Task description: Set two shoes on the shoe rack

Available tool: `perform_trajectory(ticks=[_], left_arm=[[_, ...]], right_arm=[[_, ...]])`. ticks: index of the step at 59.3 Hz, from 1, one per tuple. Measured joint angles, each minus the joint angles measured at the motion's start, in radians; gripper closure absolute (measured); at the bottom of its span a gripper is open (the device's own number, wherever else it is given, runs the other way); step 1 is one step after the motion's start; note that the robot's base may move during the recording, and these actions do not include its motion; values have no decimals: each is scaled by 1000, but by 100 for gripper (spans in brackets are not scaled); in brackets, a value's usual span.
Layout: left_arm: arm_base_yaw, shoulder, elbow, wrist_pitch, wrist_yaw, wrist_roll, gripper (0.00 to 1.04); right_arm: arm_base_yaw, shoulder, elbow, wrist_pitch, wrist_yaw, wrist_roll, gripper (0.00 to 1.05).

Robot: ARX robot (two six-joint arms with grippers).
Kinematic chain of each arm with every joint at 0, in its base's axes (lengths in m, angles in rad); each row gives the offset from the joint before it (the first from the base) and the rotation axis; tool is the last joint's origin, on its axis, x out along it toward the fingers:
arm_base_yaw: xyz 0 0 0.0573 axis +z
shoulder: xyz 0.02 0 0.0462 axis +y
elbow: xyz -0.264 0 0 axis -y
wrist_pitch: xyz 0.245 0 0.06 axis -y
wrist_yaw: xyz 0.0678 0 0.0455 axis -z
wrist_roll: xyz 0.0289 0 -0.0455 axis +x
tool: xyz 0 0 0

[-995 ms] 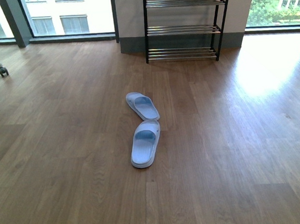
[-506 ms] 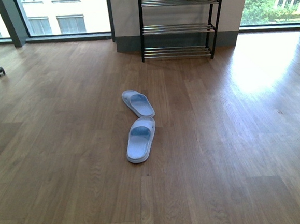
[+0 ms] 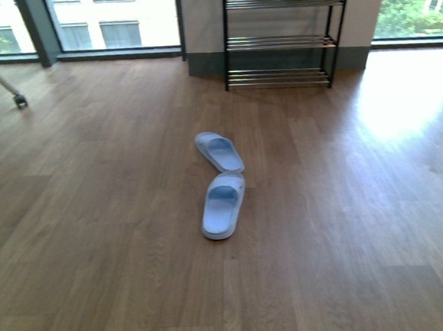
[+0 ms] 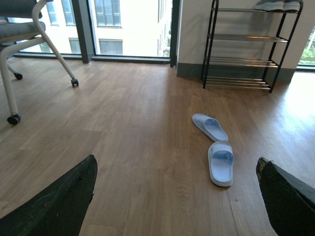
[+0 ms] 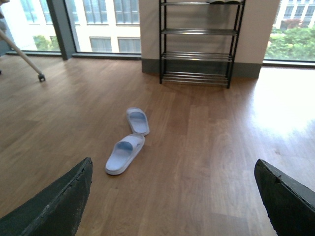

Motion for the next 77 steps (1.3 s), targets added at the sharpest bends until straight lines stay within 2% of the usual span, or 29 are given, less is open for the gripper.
perform_trajectory(ticks=[77], left_arm=[[2, 0, 0, 0, -2, 0, 9]], right_arm=[[0, 1, 0, 0, -6, 0, 9]])
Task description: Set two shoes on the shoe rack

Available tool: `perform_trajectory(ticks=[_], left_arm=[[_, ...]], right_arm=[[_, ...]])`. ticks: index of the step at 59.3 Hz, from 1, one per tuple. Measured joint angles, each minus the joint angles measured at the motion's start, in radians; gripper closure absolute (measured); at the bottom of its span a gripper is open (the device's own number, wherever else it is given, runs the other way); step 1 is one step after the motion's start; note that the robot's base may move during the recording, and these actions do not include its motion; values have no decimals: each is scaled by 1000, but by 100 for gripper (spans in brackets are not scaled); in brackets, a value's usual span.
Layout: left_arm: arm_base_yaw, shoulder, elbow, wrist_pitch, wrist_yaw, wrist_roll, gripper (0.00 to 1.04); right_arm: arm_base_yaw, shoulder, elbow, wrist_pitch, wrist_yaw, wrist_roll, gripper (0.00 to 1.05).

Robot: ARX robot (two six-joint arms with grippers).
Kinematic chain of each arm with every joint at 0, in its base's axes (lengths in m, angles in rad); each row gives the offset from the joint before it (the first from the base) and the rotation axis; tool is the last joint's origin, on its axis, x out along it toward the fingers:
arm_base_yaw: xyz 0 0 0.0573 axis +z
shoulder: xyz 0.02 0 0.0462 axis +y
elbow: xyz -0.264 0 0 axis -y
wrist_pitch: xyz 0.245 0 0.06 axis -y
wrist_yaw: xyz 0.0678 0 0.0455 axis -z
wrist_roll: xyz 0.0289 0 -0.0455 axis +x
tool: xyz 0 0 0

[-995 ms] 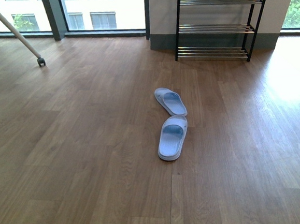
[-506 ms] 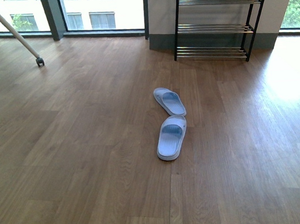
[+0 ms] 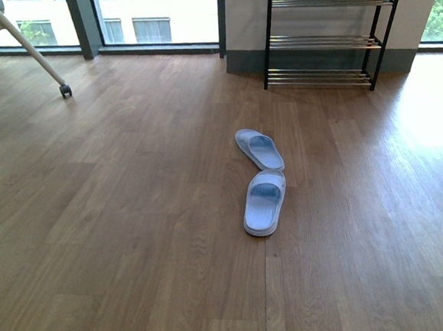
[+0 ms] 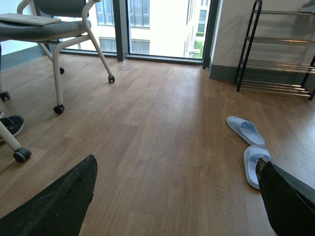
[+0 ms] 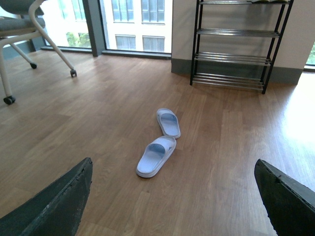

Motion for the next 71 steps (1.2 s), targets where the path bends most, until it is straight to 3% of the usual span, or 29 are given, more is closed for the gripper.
perform_trajectory(ticks=[71], left_arm=[[0, 0, 0, 0, 0, 0, 9]], right_arm=[[0, 0, 0, 0, 2, 0, 9]])
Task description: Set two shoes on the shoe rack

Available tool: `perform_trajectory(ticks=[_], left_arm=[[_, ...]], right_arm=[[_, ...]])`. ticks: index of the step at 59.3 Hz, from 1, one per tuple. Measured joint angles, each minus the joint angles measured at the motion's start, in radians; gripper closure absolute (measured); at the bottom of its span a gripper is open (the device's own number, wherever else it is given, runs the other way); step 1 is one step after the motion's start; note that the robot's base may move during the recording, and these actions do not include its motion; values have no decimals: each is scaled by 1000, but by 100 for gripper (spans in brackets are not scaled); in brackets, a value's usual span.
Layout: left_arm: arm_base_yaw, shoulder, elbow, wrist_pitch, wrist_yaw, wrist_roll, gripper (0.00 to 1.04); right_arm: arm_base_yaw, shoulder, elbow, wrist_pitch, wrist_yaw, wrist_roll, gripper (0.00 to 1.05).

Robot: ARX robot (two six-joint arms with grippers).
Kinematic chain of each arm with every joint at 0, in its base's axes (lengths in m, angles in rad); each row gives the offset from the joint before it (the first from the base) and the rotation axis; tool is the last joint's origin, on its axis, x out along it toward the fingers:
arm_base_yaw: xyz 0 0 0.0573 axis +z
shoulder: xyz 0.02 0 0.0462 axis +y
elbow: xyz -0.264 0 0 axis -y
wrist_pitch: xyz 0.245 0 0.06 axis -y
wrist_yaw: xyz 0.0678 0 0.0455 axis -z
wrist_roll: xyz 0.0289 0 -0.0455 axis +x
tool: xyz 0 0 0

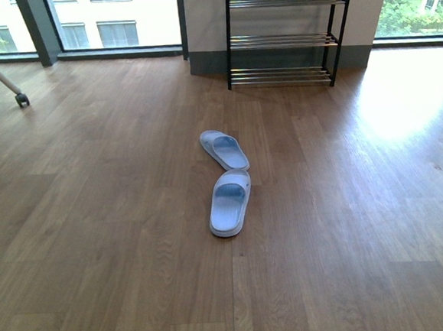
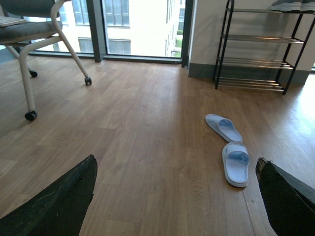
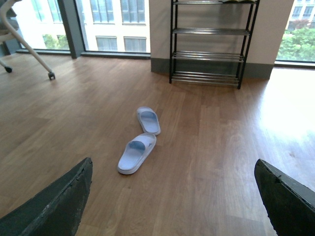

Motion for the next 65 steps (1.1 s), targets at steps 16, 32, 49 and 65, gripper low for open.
perform_trajectory(ticks=[16, 32, 49, 65], left_arm=[[0, 0, 0, 0, 0, 0, 9], [0, 0, 0, 0, 0, 0, 9], [0, 0, 0, 0, 0, 0, 9], [0, 0, 0, 0, 0, 0, 9]], right_arm=[[0, 0, 0, 0, 0, 0, 9], [0, 0, 0, 0, 0, 0, 9], [0, 0, 0, 0, 0, 0, 9], [0, 0, 0, 0, 0, 0, 9]])
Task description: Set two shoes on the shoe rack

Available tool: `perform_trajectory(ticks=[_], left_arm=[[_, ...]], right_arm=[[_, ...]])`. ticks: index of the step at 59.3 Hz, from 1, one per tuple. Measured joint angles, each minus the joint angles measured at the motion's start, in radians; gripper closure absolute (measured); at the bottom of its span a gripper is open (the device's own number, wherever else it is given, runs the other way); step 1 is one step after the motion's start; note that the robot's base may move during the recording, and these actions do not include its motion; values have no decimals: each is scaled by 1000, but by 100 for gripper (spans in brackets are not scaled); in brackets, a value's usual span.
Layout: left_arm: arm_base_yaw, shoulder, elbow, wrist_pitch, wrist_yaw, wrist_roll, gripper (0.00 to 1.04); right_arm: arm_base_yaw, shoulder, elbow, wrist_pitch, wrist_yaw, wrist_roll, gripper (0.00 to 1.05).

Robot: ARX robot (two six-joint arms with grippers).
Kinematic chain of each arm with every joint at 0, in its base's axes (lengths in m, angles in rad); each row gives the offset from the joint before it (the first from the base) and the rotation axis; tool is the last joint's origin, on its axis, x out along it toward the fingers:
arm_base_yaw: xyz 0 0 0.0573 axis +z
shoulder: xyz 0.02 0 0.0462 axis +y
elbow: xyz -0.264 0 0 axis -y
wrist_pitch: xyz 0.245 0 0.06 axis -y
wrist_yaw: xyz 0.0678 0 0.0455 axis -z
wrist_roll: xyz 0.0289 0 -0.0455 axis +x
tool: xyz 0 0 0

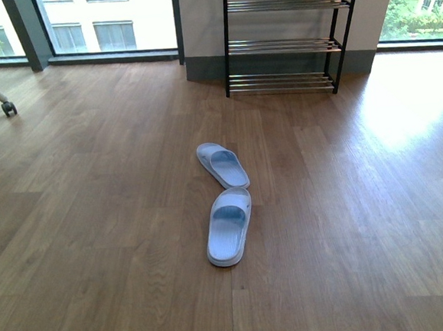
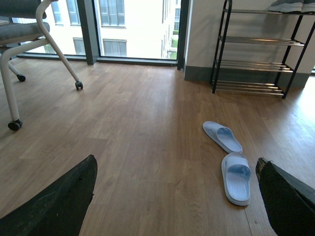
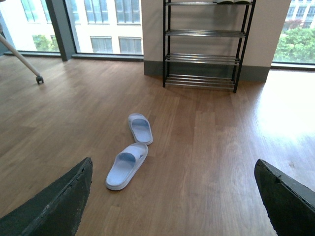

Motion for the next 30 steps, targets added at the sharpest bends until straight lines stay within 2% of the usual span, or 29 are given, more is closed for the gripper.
perform_trajectory(ticks=[30], left_arm=[[0, 0, 0, 0, -2, 0, 9]], right_arm=[[0, 1, 0, 0, -4, 0, 9]])
